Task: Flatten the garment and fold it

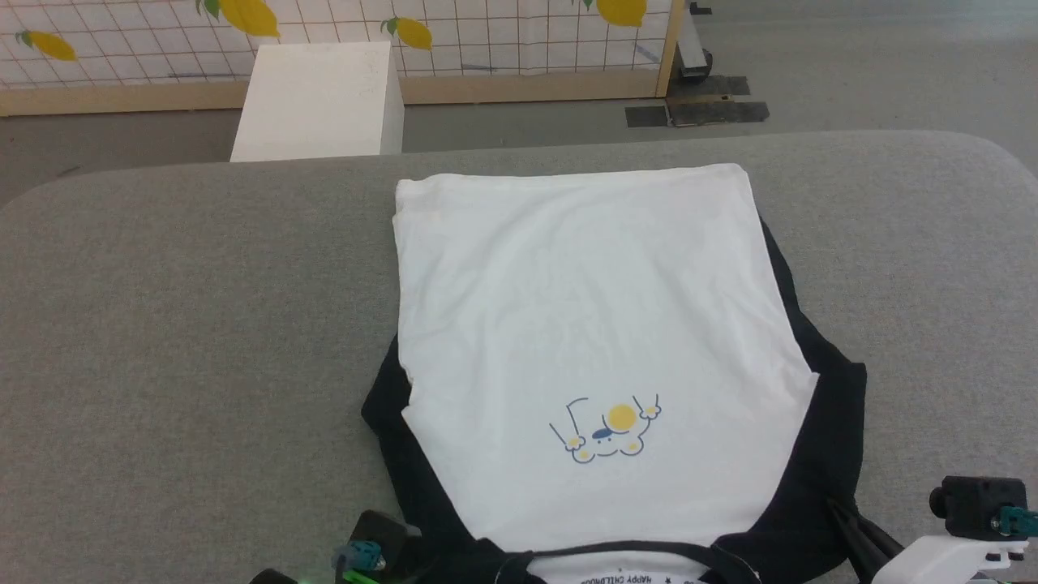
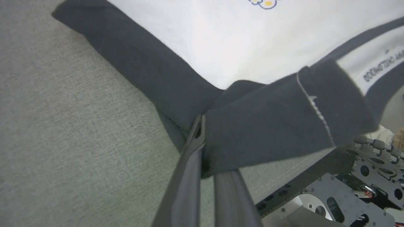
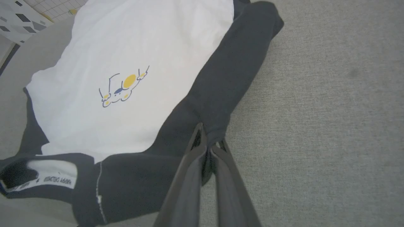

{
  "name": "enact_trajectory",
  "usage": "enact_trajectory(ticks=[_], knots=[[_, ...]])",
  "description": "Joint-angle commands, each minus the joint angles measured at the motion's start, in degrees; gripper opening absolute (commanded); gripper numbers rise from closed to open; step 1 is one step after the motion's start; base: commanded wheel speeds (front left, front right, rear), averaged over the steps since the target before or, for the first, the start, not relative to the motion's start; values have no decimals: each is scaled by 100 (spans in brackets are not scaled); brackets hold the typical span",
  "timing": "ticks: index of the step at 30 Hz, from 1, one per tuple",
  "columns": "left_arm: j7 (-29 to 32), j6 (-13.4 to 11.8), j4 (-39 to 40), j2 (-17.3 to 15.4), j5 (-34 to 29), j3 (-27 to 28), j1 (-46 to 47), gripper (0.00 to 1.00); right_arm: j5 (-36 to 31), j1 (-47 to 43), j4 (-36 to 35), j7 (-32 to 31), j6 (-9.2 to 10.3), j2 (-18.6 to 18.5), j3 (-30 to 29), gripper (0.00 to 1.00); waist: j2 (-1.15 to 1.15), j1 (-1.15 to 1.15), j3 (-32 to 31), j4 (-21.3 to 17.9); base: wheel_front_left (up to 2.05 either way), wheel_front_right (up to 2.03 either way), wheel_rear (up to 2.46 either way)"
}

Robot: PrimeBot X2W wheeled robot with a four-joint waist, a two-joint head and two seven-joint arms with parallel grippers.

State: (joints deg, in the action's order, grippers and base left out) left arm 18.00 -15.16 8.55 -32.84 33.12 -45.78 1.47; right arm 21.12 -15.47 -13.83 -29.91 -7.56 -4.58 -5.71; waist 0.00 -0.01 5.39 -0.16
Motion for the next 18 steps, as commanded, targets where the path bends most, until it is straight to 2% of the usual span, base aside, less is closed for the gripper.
enact_trajectory(ticks=[1,4,8,13,18], knots=[[-112,61,-124,89,42,-2,-63,0,-16,-54,65,147,8,45,59,0,0,1,-28,-13,0,0,0],[-237,39,-85,110,13,53,-15,0,-1,-67,27,239,8,68,88,0,0,1,-47,0,0,0,0],[-564,-166,242,162,-11,344,75,0,30,26,-311,304,8,86,104,0,0,1,-97,6,0,0,0],[-857,-509,1111,179,-33,845,274,0,151,435,-1064,259,8,115,104,0,0,1,-213,-29,0,0,0],[-844,-836,2055,-39,-363,1315,738,0,138,1150,-1854,76,8,91,84,0,0,1,-297,-66,0,0,0]])
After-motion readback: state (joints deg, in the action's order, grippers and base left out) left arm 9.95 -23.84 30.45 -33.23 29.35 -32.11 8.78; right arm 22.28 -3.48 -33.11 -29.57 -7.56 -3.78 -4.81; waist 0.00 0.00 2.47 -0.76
